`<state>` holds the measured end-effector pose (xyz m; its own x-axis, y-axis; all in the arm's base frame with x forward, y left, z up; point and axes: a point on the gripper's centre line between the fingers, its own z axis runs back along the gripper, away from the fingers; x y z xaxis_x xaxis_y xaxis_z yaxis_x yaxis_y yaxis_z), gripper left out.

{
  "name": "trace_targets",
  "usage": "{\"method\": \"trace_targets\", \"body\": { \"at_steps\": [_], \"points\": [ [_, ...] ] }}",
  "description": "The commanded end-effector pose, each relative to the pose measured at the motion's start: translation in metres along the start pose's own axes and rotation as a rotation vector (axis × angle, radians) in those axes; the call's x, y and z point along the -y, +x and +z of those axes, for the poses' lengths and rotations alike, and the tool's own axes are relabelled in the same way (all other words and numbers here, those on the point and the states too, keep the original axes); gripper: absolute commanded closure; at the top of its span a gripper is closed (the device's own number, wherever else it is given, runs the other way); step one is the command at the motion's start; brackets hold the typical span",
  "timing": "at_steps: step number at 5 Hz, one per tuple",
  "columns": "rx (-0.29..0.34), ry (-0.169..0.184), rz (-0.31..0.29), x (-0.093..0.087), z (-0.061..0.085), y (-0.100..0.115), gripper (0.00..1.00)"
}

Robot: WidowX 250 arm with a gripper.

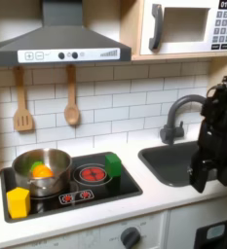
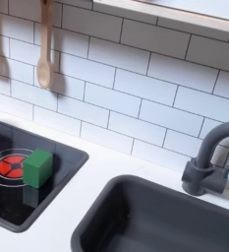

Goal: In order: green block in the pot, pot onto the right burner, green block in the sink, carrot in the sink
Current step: 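Put the green block in the pot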

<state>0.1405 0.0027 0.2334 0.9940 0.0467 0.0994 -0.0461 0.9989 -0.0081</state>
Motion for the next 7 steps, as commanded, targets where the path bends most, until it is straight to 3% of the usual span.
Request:
{"method": "trace_targets", "body": {
  "at_steps": [1, 3, 4, 5, 7],
  "points": [
    [0.020, 0.015, 0.033, -0.018, -0.004, 0.024, 0.00],
    [0.031, 0.013, 0.046, -0.031, -0.004, 0.051, 0.00],
    [0.034, 0.031, 0.063, -0.042, -0.004, 0.062, 0.00],
    [0.034, 0.022, 0.066, -0.047, -0.008, 0.071, 0.00],
    [0.043, 0.013, 0.081, -0.052, -0.027, 0.109, 0.00]
  ]
}}
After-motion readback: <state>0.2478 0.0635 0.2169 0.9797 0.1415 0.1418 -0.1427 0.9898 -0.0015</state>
